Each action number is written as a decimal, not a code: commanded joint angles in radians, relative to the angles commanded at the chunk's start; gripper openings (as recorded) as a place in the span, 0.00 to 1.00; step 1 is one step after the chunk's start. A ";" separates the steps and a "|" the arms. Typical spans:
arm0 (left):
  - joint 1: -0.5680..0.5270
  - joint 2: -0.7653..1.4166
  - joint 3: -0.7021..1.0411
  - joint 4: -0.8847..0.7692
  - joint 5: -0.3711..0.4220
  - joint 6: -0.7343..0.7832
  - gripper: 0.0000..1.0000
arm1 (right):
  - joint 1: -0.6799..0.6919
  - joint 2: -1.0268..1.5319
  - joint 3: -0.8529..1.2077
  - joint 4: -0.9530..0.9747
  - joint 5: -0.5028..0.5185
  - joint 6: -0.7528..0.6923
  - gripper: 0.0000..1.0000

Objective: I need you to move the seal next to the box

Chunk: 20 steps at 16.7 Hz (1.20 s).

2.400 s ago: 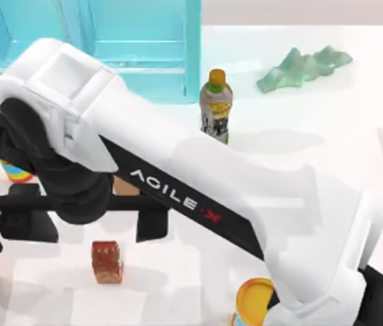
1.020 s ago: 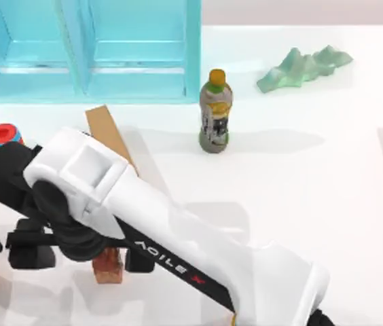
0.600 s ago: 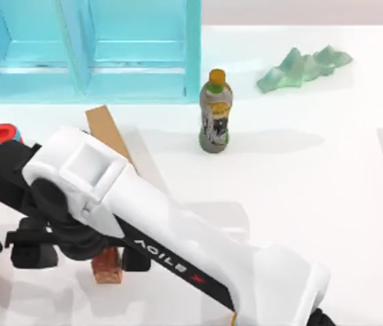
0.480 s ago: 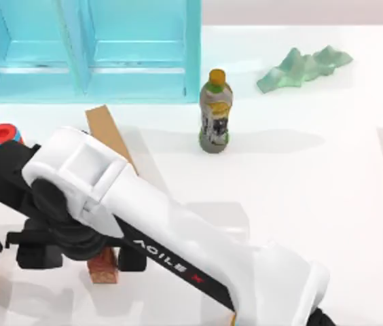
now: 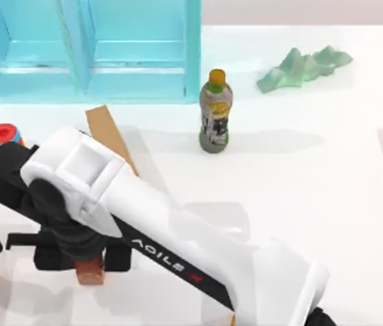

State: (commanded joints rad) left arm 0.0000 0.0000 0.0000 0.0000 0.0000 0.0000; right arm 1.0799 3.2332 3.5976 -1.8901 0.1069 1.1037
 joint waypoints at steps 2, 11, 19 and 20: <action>0.000 0.000 0.000 0.000 0.000 0.000 1.00 | 0.000 0.000 0.000 0.000 0.000 0.000 0.00; 0.000 0.000 0.000 0.000 0.000 0.000 1.00 | 0.015 -0.053 -0.052 0.081 -0.012 -0.001 0.00; 0.000 0.000 0.000 0.000 0.000 0.000 1.00 | 0.012 -0.240 -0.256 0.097 -0.015 0.001 0.00; 0.000 0.000 0.000 0.000 0.000 0.000 1.00 | 0.012 -0.240 -0.256 0.097 -0.015 0.001 0.00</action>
State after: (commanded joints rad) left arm 0.0000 0.0000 0.0000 0.0000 0.0000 0.0000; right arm 1.0921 2.9936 3.3420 -1.7931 0.0917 1.1047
